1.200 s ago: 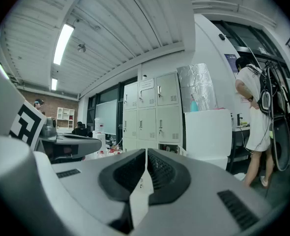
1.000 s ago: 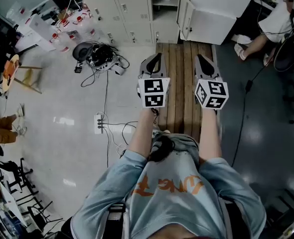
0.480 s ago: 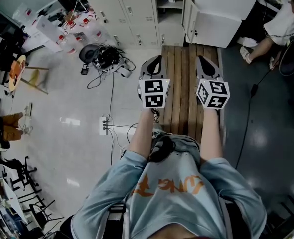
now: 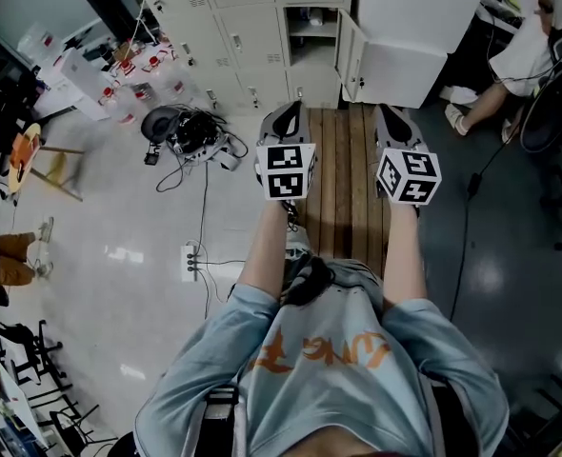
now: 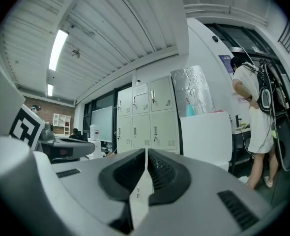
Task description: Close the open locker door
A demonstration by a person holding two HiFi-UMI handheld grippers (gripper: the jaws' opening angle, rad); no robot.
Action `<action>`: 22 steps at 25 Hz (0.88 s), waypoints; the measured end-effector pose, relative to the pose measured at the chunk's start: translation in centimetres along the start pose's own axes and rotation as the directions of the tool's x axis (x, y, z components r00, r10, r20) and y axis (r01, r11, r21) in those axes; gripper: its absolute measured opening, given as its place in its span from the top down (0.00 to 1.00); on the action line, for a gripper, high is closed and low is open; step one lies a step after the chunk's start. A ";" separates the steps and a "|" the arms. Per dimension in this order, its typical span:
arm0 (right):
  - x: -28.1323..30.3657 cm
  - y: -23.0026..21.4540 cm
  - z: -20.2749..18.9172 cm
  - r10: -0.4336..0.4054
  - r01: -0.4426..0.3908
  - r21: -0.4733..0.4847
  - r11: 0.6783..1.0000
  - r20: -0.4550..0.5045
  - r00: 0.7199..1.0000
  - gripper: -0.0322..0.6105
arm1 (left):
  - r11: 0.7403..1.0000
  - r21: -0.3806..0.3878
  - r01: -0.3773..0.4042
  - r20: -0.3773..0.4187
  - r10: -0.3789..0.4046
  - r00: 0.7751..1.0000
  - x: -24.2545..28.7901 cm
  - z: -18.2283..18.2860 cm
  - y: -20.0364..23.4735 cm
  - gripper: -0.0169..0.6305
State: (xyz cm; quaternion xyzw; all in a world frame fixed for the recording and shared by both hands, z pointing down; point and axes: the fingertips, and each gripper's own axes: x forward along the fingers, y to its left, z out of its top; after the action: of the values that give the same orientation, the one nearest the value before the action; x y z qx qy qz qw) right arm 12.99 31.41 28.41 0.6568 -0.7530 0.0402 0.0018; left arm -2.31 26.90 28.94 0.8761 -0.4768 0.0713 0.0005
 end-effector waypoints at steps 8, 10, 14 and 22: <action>5.6 -0.6 1.7 0.006 -0.004 -0.061 0.998 0.033 0.999 0.89 | 0.999 -0.041 -0.019 0.061 0.021 0.998 4.6 1.1 4.8 0.94; 8.0 -1.1 1.5 0.006 -0.005 -0.077 0.997 0.020 1.000 0.89 | 0.998 -0.069 -0.015 0.056 0.019 0.998 7.0 0.5 5.9 0.94; 13.3 -2.9 0.7 0.001 -0.003 -0.081 0.997 -0.025 1.000 0.89 | 0.993 -0.119 0.008 0.036 -0.003 0.999 12.5 -0.5 7.3 0.94; 26.7 -4.9 -2.9 0.028 -0.033 -0.045 0.998 -0.108 0.994 0.89 | 0.985 -0.173 0.013 -0.052 -0.022 0.998 24.9 -4.0 12.2 0.94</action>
State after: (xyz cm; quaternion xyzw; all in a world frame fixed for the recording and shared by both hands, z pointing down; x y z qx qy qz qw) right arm 14.05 4.50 33.11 0.6418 -0.7626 0.0578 0.0572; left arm 0.36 -0.27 35.20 0.8747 -0.4733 0.0533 0.0897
